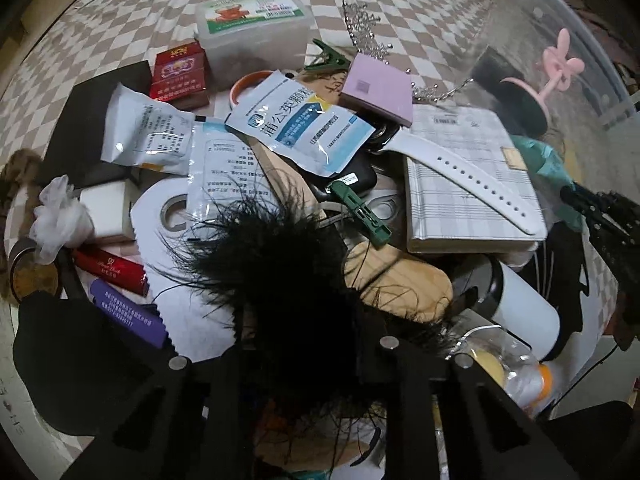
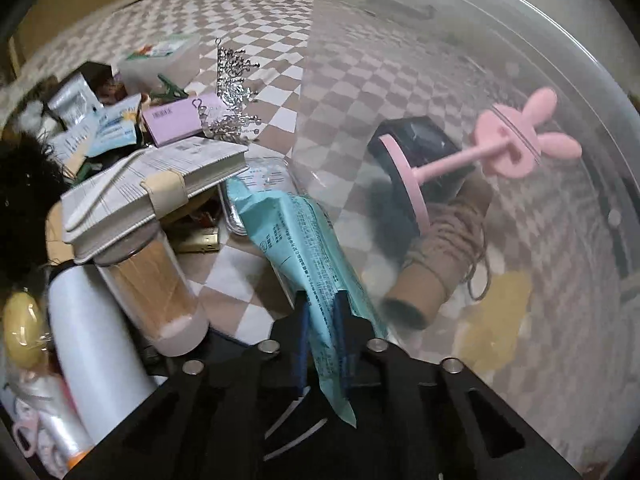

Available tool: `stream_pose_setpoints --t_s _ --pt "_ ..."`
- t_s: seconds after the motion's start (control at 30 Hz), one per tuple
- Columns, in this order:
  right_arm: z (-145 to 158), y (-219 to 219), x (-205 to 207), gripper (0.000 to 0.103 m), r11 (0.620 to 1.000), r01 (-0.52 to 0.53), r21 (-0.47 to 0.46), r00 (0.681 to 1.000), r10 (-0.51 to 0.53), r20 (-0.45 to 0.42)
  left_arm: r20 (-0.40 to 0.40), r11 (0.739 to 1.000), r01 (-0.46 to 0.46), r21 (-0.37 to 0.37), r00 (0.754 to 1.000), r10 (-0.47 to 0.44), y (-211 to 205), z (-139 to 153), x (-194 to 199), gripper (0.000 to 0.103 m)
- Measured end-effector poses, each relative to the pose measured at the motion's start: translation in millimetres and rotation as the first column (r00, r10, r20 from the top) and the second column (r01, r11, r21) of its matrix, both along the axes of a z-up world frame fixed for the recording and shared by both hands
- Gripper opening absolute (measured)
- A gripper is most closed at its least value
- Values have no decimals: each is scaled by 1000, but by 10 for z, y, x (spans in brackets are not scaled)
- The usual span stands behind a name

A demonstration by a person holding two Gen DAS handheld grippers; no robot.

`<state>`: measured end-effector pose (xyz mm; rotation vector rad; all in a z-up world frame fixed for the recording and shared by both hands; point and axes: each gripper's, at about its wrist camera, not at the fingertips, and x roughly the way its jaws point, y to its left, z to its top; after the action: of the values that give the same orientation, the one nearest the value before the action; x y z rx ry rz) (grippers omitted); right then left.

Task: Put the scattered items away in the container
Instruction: 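Grasp the teal packet with the right tool while the left tool grasps the black feather tuft, then lift the teal packet out of the pile with the right tool while the left tool holds the feather tuft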

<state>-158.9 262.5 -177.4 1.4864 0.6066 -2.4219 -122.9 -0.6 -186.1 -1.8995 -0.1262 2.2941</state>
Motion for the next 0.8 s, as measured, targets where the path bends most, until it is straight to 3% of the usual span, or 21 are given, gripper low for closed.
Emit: stream_pose_setpoints --t_s 0.2,0.47,0.53,0.67,0.8 --pt "84 123 110 3 997 50 -56 999 -49 22 -36 999 1 46 999 1 -73 161 149 20" --pt "383 303 331 0 953 106 -285 993 -87 78 -92 996 1 92 996 8 -90 357 279 14" --pt "459 300 404 0 950 104 -294 994 -87 70 -100 995 -3 96 995 13 -80 377 276 13" --pt "521 146 605 0 979 -1 -203 1000 -1 -8 -142 994 -13 110 989 29 -132 522 310 12" --pt "354 -72 783 0 993 -111 -26 991 109 -76 -183 992 -27 123 982 49 -190 664 331 12"
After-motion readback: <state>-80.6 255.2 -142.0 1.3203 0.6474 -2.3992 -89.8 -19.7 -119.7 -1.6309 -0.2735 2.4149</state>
